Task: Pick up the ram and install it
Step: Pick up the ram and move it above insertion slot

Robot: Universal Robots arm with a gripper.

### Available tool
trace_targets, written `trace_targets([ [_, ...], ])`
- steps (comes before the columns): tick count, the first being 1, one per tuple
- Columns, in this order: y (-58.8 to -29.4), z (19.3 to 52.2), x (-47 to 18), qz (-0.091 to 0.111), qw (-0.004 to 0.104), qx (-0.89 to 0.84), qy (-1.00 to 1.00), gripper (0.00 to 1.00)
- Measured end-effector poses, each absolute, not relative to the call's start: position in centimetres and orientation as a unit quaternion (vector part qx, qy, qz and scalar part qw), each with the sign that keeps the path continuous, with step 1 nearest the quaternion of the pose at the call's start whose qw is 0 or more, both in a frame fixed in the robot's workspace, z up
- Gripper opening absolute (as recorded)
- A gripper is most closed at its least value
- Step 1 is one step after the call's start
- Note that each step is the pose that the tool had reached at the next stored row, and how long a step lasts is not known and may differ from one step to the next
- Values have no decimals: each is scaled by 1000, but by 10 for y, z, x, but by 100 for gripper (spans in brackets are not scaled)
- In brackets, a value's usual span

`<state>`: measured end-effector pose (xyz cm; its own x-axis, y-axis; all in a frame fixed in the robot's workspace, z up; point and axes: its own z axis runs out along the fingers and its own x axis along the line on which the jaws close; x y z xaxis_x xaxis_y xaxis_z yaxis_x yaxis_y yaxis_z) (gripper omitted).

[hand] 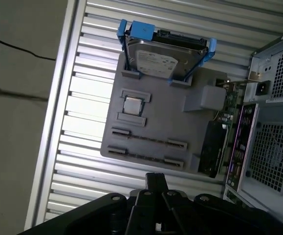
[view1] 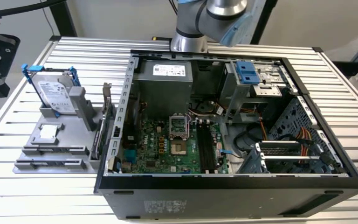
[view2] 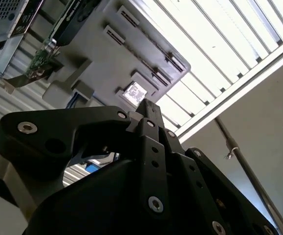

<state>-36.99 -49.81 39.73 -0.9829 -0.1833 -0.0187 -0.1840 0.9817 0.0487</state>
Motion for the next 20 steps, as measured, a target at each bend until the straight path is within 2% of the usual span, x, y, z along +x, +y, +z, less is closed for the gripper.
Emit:
trace_targets([
  [20, -498, 398, -370, 25, 6, -132, 991, 0],
])
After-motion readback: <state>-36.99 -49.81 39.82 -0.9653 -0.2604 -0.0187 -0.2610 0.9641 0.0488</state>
